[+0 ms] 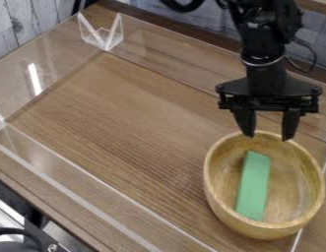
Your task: Move green object from inside the wooden bowl to the table next to it
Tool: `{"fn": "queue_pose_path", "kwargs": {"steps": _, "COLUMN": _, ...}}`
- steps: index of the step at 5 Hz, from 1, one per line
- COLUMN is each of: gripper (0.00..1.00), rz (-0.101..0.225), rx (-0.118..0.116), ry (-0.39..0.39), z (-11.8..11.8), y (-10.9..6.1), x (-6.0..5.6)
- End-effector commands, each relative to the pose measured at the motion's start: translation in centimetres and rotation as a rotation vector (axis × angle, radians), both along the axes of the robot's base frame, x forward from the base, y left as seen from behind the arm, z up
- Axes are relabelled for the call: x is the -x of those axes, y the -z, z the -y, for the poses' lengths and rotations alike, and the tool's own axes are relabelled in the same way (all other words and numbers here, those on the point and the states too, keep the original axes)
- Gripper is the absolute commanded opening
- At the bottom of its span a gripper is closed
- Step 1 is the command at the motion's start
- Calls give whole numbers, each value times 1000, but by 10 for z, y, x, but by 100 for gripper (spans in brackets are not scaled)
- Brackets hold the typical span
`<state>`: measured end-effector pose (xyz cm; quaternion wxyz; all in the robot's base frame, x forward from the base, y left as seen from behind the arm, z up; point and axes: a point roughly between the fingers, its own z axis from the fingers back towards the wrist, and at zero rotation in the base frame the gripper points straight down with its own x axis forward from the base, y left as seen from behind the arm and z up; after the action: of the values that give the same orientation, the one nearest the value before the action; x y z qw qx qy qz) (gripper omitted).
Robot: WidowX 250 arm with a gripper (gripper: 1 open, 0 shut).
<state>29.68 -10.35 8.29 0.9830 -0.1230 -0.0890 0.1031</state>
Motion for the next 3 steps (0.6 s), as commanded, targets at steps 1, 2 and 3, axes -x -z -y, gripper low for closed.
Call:
{"fn": "queue_pose_path", "kwargs": {"steps": 1, "gripper": 0, "rz": 39, "rx": 6, "ry": 12, "z": -13, "y": -5, "x": -3}}
{"fn": "queue_pose_path", "kwargs": {"steps": 2, "gripper": 100, "rz": 48, "rx": 9, "ry": 39, "z": -22, "y": -6, "x": -2}}
{"fn": "queue_pose_path", "kwargs": {"steps": 3, "gripper": 100, "rz": 55, "rx": 13, "ry": 60, "z": -5, "y": -6, "x": -8}}
